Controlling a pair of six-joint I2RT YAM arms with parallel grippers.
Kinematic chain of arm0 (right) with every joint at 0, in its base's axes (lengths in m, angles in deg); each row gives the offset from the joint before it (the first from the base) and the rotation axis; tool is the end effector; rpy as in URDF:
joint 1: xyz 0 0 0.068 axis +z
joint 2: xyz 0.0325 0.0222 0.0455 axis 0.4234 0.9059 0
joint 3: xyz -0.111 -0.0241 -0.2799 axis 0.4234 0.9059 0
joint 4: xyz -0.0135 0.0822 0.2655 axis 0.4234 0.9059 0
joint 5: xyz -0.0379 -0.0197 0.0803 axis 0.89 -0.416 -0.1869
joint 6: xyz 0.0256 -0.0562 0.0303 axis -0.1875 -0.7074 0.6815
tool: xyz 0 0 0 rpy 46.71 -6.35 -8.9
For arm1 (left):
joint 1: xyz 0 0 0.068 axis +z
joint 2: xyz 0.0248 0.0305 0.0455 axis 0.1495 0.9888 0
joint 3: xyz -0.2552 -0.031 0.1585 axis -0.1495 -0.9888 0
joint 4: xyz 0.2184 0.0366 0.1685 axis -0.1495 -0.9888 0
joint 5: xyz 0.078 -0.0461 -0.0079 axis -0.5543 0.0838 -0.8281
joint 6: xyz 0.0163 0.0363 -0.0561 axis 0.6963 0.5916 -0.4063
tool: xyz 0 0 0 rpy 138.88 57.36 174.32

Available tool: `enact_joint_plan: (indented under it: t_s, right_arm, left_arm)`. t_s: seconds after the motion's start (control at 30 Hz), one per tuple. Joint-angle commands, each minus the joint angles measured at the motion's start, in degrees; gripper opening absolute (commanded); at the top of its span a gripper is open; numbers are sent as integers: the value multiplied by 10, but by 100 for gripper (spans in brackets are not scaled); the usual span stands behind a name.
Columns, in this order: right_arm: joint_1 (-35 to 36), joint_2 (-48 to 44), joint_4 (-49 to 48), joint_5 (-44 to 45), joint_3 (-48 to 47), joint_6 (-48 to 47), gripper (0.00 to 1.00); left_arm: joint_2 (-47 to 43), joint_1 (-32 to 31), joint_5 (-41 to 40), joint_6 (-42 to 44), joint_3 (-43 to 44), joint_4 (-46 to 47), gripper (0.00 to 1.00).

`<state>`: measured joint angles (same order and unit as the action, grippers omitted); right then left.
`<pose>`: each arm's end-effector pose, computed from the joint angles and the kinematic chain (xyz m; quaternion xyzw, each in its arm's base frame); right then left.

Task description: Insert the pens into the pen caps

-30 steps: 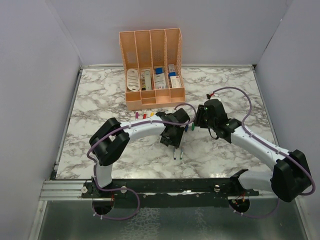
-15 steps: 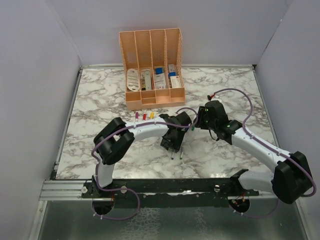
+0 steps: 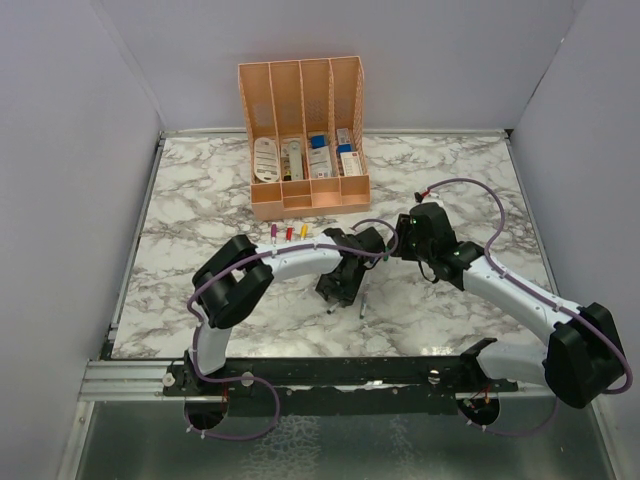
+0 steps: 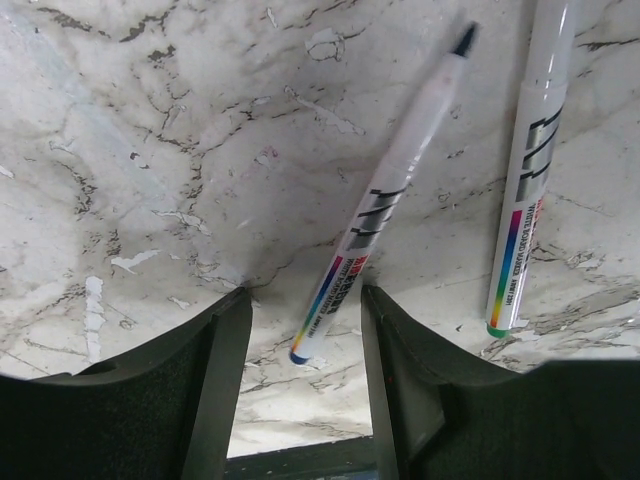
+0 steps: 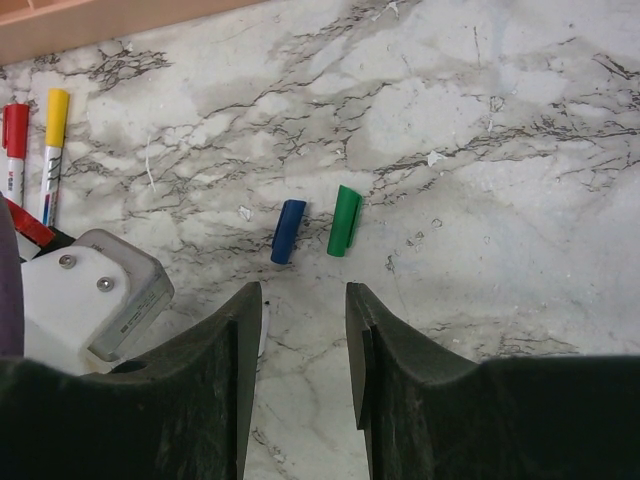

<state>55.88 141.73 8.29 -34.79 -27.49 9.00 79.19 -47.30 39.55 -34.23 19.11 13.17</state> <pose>0.2397 0.1302 0.2350 0.0522 0.9130 0.1302 0.3831 0.2278 -0.3295 0.1603 0.1660 0.9824 -0.0323 0.0794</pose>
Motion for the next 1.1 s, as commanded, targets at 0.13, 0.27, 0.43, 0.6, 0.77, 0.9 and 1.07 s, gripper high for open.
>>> enact_joint_plan:
  t_s: [0.13, 0.27, 0.43, 0.6, 0.77, 0.9, 1.07]
  right_arm:
    - [5, -8, -13, 6, 1, -1, 38]
    - [5, -11, -11, 6, 1, -1, 38]
    - [5, -16, -10, 4, 0, 0, 38]
    - [5, -22, -7, 3, 1, 4, 38]
    - [5, -29, -3, 10, 2, 6, 38]
    - [5, -32, -2, 12, 3, 7, 38]
    - [5, -30, -7, 11, 5, 6, 38]
  left_arm:
    - [41, 10, -56, 38, -15, -45, 49]
    - [42, 13, -43, 60, -11, -18, 48]
    - [53, 14, -16, 93, 16, 11, 47]
    - [62, 14, 12, 118, 38, 32, 46]
    - [69, 14, 38, 119, 41, 39, 42]
    - [68, 14, 44, 115, 31, 39, 37]
    - [82, 17, 39, 112, 29, 28, 30]
